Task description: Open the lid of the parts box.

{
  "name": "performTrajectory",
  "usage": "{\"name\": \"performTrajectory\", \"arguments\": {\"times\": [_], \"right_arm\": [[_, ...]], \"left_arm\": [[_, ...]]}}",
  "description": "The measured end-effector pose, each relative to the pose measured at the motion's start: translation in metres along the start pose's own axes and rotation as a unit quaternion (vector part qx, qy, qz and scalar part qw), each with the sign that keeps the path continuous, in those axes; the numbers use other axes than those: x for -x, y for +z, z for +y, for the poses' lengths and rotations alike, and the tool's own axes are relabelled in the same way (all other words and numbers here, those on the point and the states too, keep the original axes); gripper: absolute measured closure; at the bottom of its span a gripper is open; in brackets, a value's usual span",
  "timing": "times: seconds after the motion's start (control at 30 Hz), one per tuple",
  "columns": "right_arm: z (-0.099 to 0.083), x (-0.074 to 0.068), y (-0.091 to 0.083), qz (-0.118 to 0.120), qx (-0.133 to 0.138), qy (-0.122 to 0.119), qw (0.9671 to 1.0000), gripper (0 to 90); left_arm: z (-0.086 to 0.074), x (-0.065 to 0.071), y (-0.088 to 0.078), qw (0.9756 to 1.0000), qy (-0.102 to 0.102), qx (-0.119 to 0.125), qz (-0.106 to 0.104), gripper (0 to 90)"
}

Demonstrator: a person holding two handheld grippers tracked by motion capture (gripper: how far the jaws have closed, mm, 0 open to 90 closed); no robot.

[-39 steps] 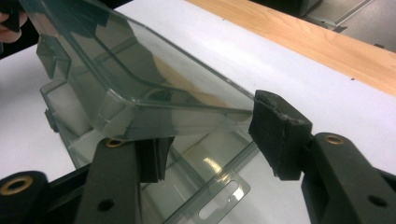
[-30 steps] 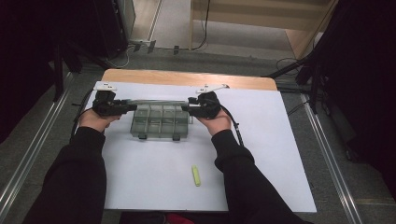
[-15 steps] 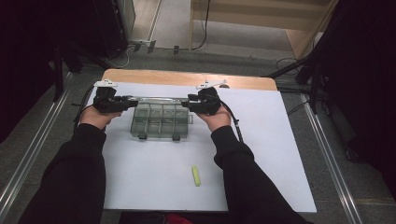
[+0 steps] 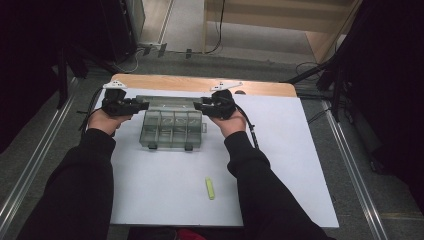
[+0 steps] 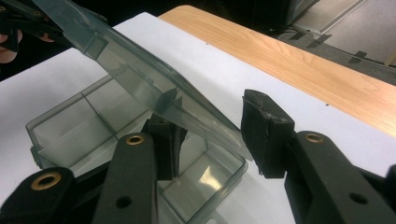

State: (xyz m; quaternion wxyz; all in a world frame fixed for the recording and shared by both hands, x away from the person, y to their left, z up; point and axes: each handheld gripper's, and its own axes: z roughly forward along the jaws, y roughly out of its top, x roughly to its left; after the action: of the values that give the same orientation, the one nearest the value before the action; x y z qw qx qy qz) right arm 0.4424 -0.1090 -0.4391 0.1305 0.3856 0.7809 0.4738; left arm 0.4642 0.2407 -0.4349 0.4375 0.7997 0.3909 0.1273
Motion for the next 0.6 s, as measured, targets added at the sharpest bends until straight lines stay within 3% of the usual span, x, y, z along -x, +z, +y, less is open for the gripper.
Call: {"name": "performTrajectory", "arguments": {"times": [0.6], "right_arm": [[0.0047,0.0036,0.0096,-0.022,0.013,0.012,0.9996,62.9]], "left_arm": [[0.0011,-0.0033,0.0082,0.9996,-0.015,0.021,0.013,59.9]]}}
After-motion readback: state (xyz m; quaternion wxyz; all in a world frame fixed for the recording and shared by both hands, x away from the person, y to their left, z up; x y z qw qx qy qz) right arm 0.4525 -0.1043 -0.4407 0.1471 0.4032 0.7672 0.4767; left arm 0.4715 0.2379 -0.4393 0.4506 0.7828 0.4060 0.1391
